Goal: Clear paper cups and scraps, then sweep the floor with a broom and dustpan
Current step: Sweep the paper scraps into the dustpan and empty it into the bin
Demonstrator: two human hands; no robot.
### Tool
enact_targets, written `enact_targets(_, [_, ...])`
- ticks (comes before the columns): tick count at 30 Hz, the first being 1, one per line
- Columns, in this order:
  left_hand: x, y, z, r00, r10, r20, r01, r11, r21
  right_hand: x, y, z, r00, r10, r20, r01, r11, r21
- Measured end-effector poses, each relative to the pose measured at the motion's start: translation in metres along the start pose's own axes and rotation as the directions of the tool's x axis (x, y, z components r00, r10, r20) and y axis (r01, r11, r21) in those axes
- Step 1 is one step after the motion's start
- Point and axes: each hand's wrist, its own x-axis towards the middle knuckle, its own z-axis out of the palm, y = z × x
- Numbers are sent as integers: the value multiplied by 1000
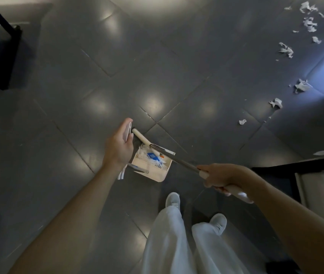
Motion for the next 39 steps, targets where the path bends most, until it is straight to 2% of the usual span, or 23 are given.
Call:
enact_targets(6, [-7, 7, 4, 997, 81, 17, -81, 997, -1, -43, 29, -11, 998, -52, -34, 54, 997, 59])
enact_targets(16, [12, 62, 37, 948, 299, 108, -298, 954, -23, -66, 97, -23, 965, 94, -246, -52, 984, 169])
enact_targets(18, [16, 71, 45, 927, 348, 141, -354, 935, 15, -62, 107, -22, 954, 131, -270, -91, 984, 155])
enact_targets(21, [21, 78, 56, 910, 369, 191, -380, 925, 24, -52, 113, -17, 937, 191, -292, -187, 981, 41])
enact_targets(27, [22, 98, 82, 843, 470, 261, -484, 875, -10, -30, 102, 6, 963, 182, -201, -153, 977, 149])
enact_targets(29, [26, 104, 87, 844, 470, 259, -484, 875, -12, -28, 98, 15, 975, 164, -147, -139, 976, 167])
enact_targets(32, [30, 107, 88, 839, 471, 273, -488, 873, -9, -39, 104, 12, 989, 133, -64, -109, 951, 288])
enact_targets(35, [29, 115, 89, 836, 489, 251, -501, 866, -19, -66, 120, 0, 991, 118, -69, -89, 942, 323])
enact_targets(39, [37, 136, 102, 868, 443, 226, -445, 894, -42, -97, 143, -16, 986, 120, -119, -62, 913, 402])
